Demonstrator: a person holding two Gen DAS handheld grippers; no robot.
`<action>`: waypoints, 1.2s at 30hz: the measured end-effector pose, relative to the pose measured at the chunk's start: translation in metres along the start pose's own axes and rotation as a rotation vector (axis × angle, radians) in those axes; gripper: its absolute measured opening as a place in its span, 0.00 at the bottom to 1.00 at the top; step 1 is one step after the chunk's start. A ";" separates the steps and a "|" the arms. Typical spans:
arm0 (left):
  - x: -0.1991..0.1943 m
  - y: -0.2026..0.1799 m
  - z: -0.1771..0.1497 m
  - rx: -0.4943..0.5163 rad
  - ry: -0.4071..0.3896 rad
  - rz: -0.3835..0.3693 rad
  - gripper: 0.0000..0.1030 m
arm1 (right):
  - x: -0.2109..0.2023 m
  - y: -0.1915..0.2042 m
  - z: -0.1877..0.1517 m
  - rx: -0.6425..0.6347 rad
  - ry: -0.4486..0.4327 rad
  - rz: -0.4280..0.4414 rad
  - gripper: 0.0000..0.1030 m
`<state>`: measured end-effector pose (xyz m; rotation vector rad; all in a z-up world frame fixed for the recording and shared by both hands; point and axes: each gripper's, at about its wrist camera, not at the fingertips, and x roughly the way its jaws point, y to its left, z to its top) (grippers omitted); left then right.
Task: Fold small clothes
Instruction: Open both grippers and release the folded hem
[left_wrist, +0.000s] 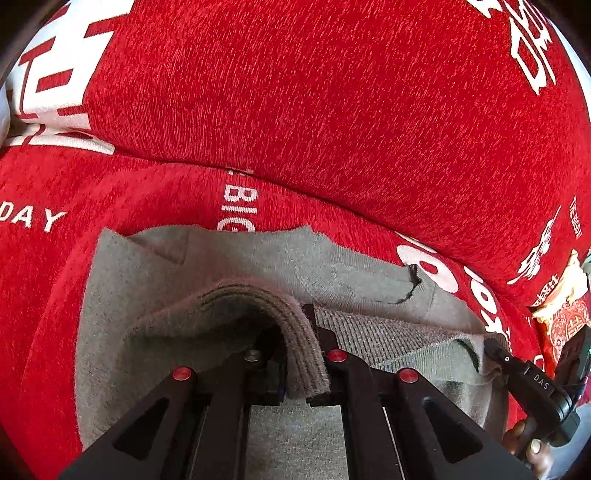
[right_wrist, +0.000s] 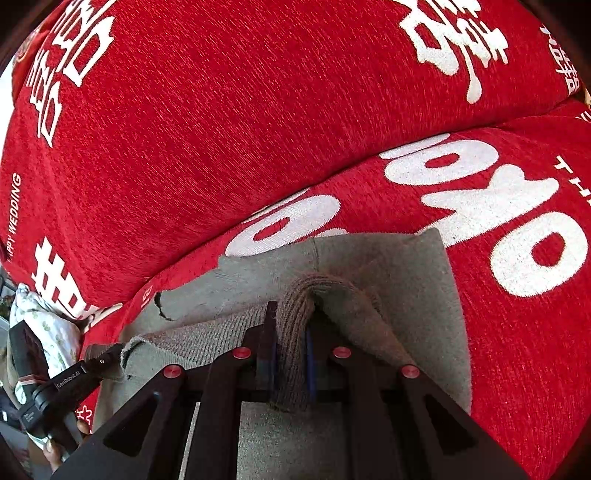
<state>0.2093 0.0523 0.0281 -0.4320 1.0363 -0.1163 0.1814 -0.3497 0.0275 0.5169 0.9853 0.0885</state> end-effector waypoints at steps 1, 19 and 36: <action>0.001 0.000 0.000 -0.002 0.005 -0.002 0.06 | 0.000 0.000 0.001 0.001 0.003 -0.001 0.13; -0.005 0.025 0.006 -0.170 -0.024 -0.225 0.06 | -0.031 0.004 0.008 0.070 -0.108 0.097 0.80; -0.043 0.001 0.006 0.012 -0.095 -0.222 1.00 | -0.024 0.052 -0.014 -0.163 -0.091 0.015 0.80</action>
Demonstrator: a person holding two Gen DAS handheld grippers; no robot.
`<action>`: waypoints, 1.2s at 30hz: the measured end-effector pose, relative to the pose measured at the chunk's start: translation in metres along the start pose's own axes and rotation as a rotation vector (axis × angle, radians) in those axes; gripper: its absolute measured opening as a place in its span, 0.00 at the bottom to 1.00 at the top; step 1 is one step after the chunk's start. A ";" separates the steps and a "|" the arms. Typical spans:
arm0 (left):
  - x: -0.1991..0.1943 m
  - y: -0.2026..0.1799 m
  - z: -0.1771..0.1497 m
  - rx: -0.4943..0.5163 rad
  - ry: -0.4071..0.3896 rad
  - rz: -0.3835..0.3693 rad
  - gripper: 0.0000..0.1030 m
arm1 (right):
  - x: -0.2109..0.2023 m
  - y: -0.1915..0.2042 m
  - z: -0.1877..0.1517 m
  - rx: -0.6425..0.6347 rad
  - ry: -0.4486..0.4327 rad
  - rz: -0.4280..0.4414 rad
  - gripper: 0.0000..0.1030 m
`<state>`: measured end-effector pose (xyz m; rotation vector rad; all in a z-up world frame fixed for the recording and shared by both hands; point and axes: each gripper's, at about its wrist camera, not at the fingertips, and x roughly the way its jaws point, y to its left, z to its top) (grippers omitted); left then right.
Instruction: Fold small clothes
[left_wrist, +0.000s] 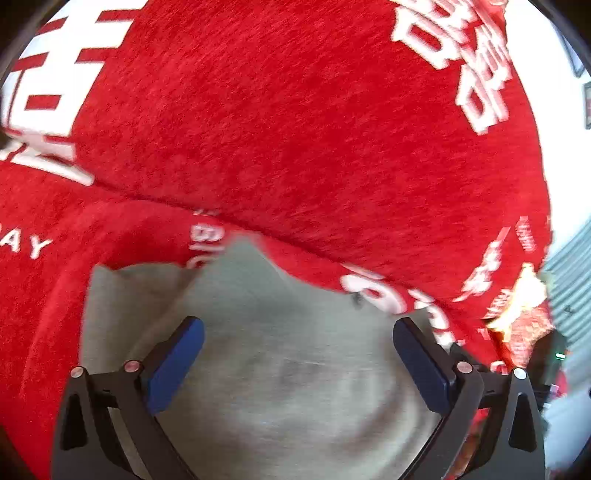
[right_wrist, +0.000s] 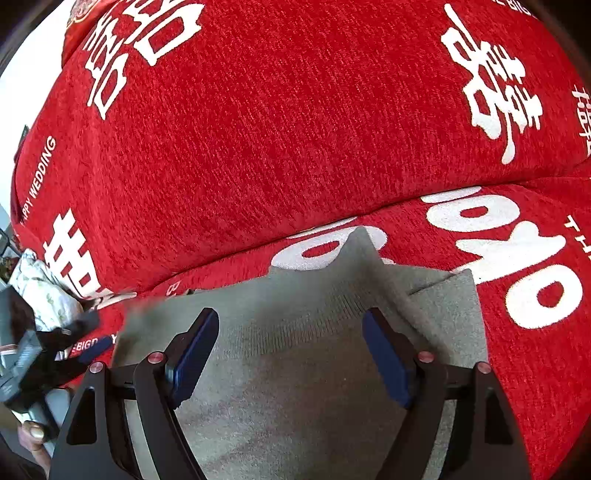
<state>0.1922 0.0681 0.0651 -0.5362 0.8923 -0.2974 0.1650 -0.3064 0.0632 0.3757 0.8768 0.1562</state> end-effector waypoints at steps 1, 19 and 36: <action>0.001 0.001 0.001 -0.015 0.021 -0.007 1.00 | 0.000 0.001 0.000 -0.004 0.000 -0.002 0.80; 0.046 0.003 -0.037 0.297 0.115 0.374 1.00 | 0.047 -0.029 0.008 -0.047 0.127 -0.327 0.80; -0.026 -0.022 -0.097 0.314 0.025 0.373 1.00 | -0.032 0.083 -0.100 -0.379 0.049 -0.158 0.80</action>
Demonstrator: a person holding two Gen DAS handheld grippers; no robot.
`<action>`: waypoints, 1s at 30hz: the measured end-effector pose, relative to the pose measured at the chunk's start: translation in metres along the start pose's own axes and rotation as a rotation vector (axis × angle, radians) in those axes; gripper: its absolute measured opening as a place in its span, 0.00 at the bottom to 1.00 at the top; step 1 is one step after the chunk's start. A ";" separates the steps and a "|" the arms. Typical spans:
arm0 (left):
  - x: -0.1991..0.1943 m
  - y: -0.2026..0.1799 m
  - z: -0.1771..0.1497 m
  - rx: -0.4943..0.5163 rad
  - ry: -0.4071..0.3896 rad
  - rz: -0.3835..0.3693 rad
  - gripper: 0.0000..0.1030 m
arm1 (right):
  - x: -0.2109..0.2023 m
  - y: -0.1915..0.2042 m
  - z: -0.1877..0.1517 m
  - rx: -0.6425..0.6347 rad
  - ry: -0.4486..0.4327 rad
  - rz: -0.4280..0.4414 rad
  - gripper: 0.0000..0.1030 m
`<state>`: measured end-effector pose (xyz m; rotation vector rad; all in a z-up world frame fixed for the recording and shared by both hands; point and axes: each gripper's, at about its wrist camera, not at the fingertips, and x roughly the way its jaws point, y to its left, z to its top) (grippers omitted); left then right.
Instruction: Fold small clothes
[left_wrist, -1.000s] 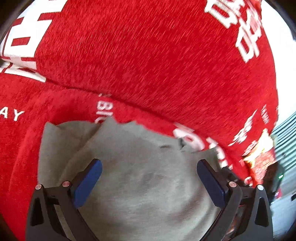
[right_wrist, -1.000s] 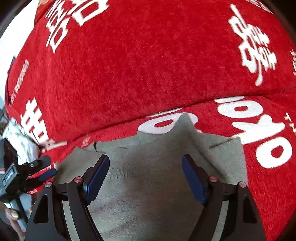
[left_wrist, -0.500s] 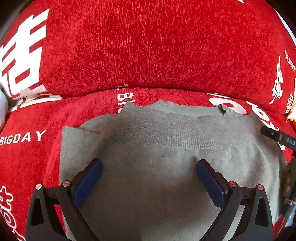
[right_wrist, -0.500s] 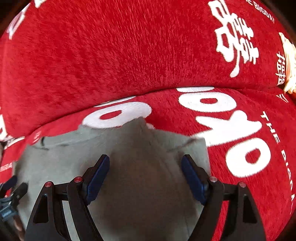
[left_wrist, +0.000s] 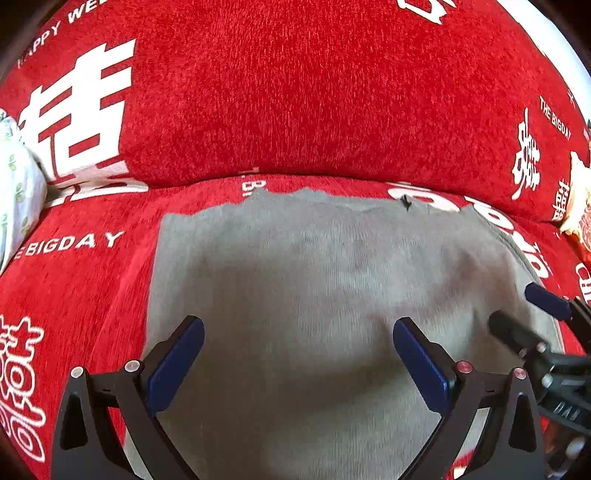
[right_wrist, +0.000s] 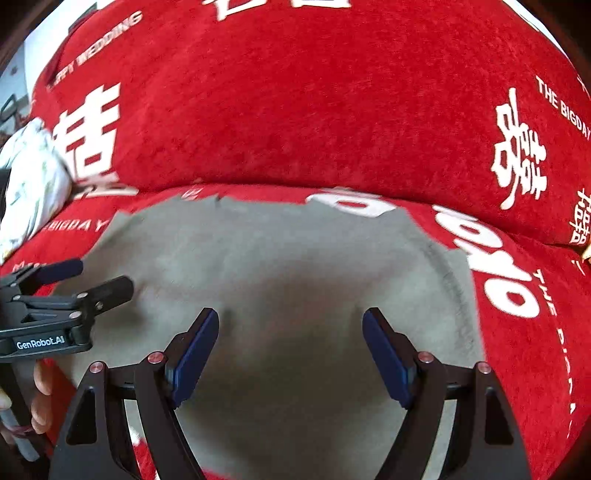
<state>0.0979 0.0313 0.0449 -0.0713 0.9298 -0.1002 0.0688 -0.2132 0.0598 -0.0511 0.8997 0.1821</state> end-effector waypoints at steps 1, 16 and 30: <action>-0.003 0.000 -0.005 -0.001 0.000 0.001 1.00 | 0.000 0.001 -0.003 0.005 0.003 0.005 0.80; -0.018 0.009 -0.059 0.029 0.036 0.093 1.00 | 0.008 -0.009 -0.038 0.042 0.075 -0.023 0.80; -0.060 0.022 -0.076 -0.092 -0.070 -0.018 0.99 | -0.042 -0.090 -0.070 0.254 0.003 -0.068 0.81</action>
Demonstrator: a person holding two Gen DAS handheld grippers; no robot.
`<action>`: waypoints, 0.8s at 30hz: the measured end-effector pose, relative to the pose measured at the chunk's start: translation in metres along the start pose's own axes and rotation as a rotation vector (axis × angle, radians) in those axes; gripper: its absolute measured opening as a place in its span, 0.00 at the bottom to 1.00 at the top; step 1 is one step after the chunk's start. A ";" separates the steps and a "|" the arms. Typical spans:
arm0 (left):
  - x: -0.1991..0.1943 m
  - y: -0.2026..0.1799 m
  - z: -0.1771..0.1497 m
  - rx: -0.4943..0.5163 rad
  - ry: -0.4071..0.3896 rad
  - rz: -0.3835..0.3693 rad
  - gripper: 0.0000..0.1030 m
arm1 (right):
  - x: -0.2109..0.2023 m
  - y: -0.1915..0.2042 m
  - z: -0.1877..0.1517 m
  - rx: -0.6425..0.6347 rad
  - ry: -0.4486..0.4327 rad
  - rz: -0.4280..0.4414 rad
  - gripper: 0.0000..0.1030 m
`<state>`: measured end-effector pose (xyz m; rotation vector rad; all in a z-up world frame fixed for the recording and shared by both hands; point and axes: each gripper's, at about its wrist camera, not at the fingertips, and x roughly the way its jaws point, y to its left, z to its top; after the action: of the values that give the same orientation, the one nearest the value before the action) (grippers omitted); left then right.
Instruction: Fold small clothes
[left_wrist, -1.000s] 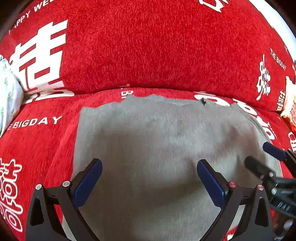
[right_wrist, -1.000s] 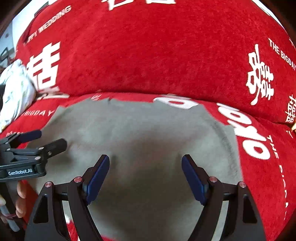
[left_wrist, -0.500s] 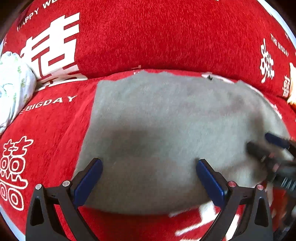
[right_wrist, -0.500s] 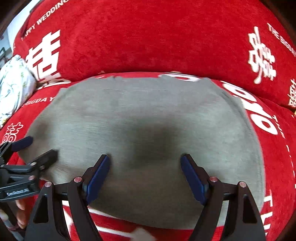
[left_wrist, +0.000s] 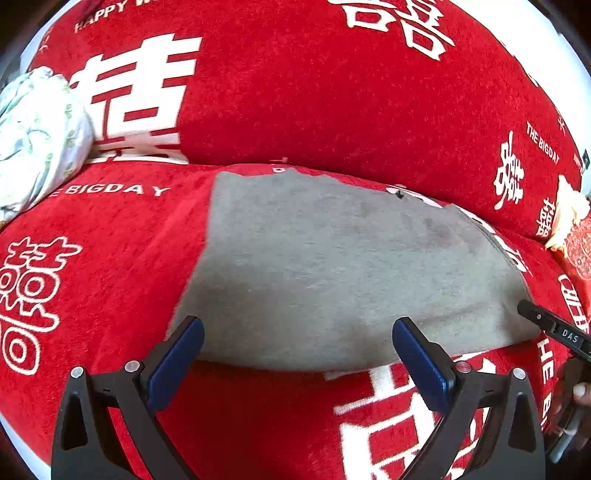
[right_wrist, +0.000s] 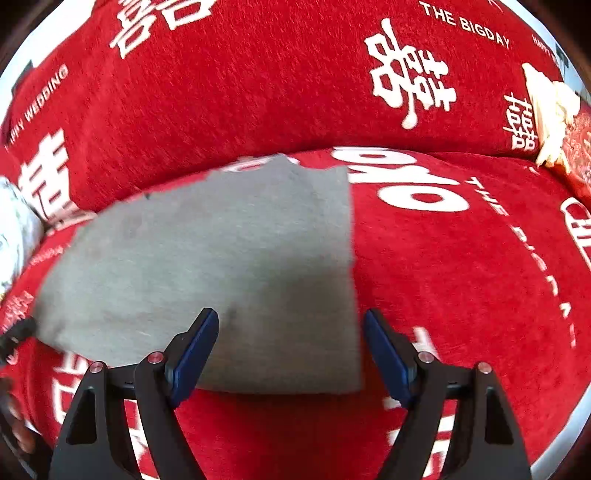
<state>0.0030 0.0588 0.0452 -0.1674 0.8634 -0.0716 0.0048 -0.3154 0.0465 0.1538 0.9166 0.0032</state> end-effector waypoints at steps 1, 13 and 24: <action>0.009 -0.005 -0.002 0.015 0.029 0.023 0.99 | 0.002 0.011 -0.001 -0.020 -0.006 0.005 0.82; 0.018 -0.010 -0.030 0.070 0.109 0.107 1.00 | -0.007 0.028 -0.044 -0.180 -0.033 -0.060 0.91; -0.010 0.029 -0.040 -0.202 0.085 -0.043 1.00 | -0.031 0.026 -0.048 -0.106 -0.085 -0.021 0.91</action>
<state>-0.0335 0.0840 0.0220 -0.3749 0.9514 -0.0318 -0.0502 -0.2859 0.0460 0.0455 0.8314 0.0255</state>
